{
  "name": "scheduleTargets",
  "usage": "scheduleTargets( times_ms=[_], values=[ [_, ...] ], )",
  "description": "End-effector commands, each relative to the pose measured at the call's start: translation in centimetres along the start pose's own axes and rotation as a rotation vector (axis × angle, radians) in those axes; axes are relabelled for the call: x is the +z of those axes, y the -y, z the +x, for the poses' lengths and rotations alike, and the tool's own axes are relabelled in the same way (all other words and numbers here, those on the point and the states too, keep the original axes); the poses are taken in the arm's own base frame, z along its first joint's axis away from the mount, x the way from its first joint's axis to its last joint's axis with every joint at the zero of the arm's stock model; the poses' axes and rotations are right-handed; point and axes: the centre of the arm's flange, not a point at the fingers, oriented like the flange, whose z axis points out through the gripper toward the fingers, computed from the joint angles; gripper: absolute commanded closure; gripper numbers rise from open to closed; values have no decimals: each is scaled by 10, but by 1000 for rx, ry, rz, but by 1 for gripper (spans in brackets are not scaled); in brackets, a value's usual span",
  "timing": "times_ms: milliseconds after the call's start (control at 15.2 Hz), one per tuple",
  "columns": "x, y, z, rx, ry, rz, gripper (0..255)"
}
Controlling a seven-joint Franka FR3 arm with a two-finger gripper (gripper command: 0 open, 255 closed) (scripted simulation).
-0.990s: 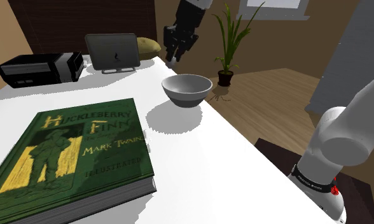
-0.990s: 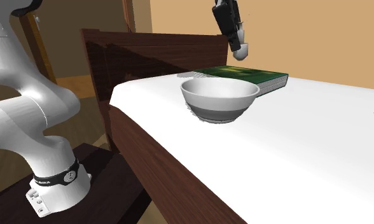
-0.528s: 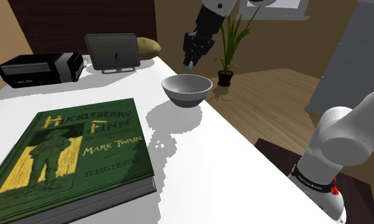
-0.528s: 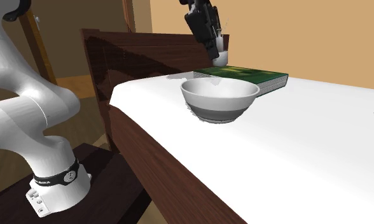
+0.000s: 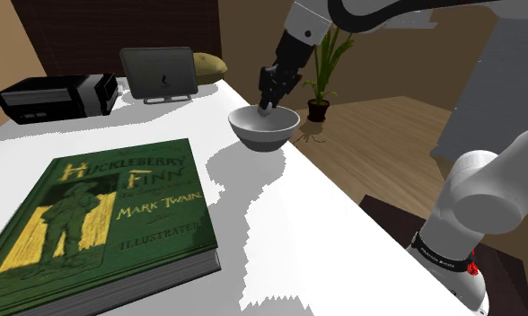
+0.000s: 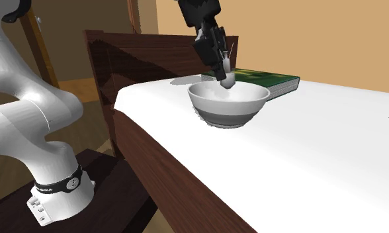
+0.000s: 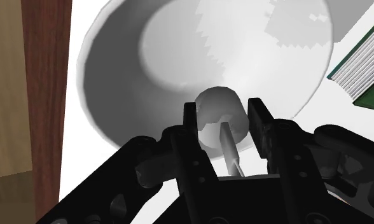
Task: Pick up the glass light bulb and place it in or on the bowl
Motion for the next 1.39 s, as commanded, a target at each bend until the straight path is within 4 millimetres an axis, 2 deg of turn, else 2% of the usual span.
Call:
scheduleTargets(
  times_ms=[0, 396, 462, 792, 1056, 1320],
  values=[
    [5, 0, -2, 0, 0, 0, 255],
    [5, 0, -2, 0, 0, 0, 255],
    [5, 0, -2, 0, 0, 0, 0],
    [5, 0, -2, 0, 0, 0, 0],
    [-45, 0, -2, 0, 0, 0, 0],
    [-45, 0, -2, 0, 0, 0, 0]
  ],
)
